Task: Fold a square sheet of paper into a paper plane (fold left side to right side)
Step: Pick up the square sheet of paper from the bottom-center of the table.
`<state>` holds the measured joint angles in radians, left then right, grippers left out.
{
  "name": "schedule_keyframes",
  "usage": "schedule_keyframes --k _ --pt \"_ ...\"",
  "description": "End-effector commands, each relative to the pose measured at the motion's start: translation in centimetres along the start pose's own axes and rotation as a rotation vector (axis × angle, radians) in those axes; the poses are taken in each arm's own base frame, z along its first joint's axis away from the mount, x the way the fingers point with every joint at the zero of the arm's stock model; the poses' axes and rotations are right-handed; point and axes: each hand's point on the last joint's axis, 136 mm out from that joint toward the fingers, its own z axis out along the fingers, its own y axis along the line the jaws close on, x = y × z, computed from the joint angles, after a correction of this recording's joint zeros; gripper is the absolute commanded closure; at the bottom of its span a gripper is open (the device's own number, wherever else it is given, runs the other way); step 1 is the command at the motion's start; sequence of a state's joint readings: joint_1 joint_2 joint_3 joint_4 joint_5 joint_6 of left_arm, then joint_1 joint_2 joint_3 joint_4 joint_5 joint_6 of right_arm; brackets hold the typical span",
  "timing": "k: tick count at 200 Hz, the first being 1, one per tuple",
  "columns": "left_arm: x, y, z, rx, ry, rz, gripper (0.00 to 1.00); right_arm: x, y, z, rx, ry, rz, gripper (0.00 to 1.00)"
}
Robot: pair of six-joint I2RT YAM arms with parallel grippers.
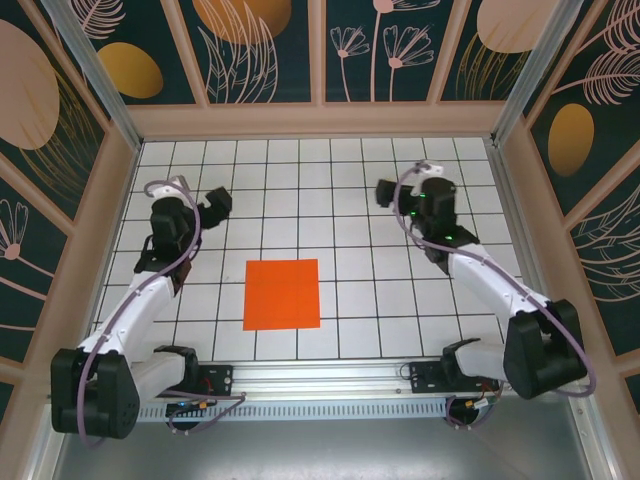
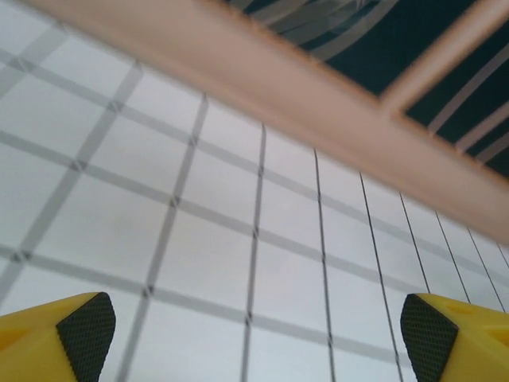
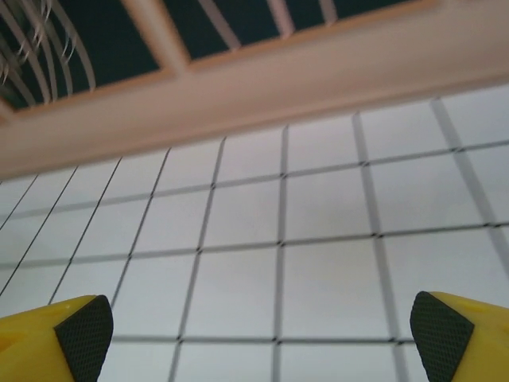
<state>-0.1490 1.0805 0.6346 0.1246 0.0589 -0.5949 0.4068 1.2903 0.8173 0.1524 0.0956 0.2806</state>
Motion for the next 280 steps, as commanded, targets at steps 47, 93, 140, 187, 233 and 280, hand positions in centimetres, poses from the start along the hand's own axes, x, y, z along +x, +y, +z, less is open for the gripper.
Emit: schedule_keyframes --k 47,93,140,187,233,280 --pt "16.3 -3.3 -4.6 0.063 0.620 -0.088 0.09 14.9 10.4 1.8 -0.030 0.502 -0.057 0.01" --pt "21.6 -2.0 -5.6 0.014 0.752 -0.066 0.14 19.3 12.9 4.1 -0.012 0.637 -0.111 0.01" --pt "24.7 -1.1 -6.6 0.001 0.840 -0.048 0.16 22.2 14.4 4.7 -0.015 0.726 -0.165 0.01" --pt "27.1 0.1 -7.5 -0.009 0.911 -0.053 0.16 24.1 14.8 4.1 -0.018 0.787 -0.191 0.01" --pt "27.6 0.6 -7.3 -0.025 0.920 -0.051 0.16 26.4 15.8 2.9 -0.046 0.850 -0.232 0.01" --pt "27.7 0.8 -7.3 -0.031 0.914 -0.057 0.17 28.0 17.2 0.7 -0.104 0.913 -0.236 0.08"
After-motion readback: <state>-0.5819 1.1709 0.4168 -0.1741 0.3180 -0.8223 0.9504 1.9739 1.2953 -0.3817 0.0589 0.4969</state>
